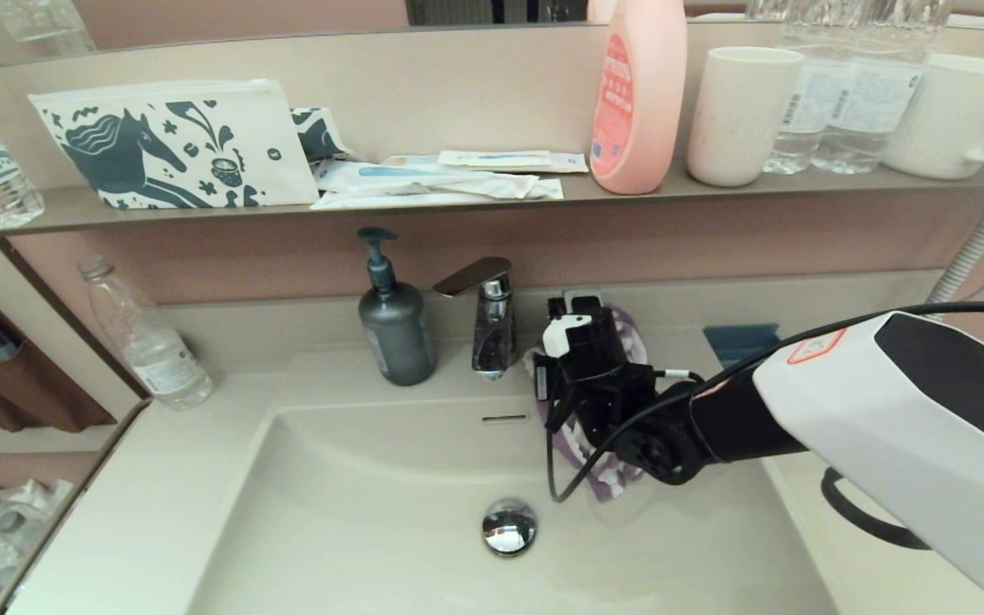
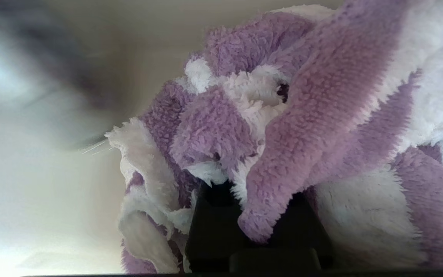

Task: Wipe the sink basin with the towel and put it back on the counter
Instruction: Wipe the sink

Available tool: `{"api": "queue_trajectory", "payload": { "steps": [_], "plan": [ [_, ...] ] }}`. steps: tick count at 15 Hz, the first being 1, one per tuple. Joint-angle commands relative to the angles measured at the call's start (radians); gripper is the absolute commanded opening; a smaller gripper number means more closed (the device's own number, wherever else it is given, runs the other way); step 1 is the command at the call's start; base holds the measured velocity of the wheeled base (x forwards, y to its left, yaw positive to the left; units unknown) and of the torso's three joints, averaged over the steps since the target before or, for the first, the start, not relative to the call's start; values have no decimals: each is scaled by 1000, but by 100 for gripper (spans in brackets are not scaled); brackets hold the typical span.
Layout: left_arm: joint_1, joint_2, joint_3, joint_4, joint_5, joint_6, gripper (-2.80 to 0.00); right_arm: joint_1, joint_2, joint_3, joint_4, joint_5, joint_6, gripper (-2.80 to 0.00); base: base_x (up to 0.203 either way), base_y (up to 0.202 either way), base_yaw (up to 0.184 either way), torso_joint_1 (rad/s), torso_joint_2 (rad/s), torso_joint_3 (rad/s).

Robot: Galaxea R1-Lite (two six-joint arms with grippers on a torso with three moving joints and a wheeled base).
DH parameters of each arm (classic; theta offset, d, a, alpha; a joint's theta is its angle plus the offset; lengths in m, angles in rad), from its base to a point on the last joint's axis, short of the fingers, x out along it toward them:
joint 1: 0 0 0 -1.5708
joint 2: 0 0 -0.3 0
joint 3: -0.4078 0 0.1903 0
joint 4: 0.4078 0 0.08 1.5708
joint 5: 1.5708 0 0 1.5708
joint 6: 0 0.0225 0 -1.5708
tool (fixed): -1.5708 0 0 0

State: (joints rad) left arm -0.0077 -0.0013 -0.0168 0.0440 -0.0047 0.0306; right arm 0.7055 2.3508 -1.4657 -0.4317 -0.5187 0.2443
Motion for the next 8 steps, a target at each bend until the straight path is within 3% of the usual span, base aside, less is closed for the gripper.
{"api": "queue_trajectory", "payload": {
  "steps": [1, 3, 8],
  "plan": [
    [0, 1, 0, 0, 0, 0, -280, 50, 25, -14, 8, -1, 1, -280, 0, 0, 0, 0, 0, 0],
    [0, 1, 0, 0, 0, 0, -280, 47, 33, -30, 20, -9, 1, -280, 0, 0, 0, 0, 0, 0],
    [0, 1, 0, 0, 0, 2, -280, -50, 7, -9, 18, -17, 1, -280, 0, 0, 0, 0, 0, 0]
  ]
}}
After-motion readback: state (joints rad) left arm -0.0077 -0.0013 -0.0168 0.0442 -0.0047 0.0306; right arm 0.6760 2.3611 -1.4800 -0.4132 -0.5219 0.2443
